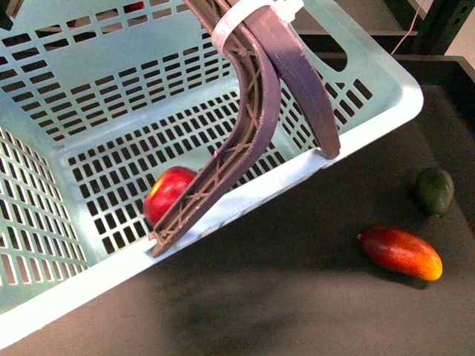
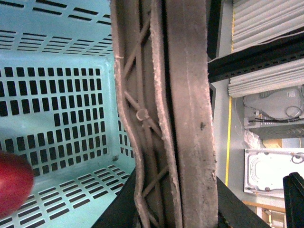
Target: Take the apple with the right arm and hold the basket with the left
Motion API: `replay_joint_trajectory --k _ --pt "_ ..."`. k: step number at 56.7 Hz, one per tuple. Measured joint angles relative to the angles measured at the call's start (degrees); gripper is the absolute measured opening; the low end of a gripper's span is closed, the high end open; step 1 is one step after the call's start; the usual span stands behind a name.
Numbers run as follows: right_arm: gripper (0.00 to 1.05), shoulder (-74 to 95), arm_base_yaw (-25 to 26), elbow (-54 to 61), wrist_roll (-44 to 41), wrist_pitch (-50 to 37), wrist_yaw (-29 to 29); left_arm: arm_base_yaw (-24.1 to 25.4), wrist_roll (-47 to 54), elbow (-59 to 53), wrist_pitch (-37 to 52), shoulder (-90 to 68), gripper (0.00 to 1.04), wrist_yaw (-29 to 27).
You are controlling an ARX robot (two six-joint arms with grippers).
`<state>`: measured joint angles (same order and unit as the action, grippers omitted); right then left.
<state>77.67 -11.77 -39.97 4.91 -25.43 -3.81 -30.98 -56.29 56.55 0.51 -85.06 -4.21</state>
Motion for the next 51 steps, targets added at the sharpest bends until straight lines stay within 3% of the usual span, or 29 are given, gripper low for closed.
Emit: replay_joint_trajectory --k 3,5,10,16,28,36,39,51 --pt "0.96 0.20 -0.11 0.37 -0.42 -0.35 0.50 -0.31 0.07 0.00 0.00 0.00 0.18 0.28" --pt "0.88 0.61 -0.59 3.10 -1.97 -7.80 7.67 -0.37 -0.11 0.00 0.00 0.00 0.18 0.61" --pt "0.71 -1.07 0.15 10.16 -3.34 -19.91 14.34 -0.31 -0.26 0.00 0.00 0.00 0.18 0.63" --pt "0.53 -5.35 1.70 15.56 -4.00 -22.53 13.44 0.00 -0.13 0.00 0.00 -0.02 0.18 -0.35" --pt "0.02 -15.80 5.49 26.88 -4.79 -22.88 9.79 -0.09 0.07 0.00 0.00 -0.02 0.18 0.15" --pt "0.02 -22.47 7.30 31.47 -4.72 -20.57 8.31 -0.09 0.09 0.00 0.00 -0.02 0.18 0.13" --pt "0.02 -25.11 9.88 32.81 -4.72 -19.17 4.35 -0.11 0.07 0.00 0.00 -0.02 0.18 0.15" --pt "0.02 -34.80 11.58 37.16 -4.72 -14.29 3.96 -0.09 0.02 0.00 0.00 -0.02 0.18 0.15"
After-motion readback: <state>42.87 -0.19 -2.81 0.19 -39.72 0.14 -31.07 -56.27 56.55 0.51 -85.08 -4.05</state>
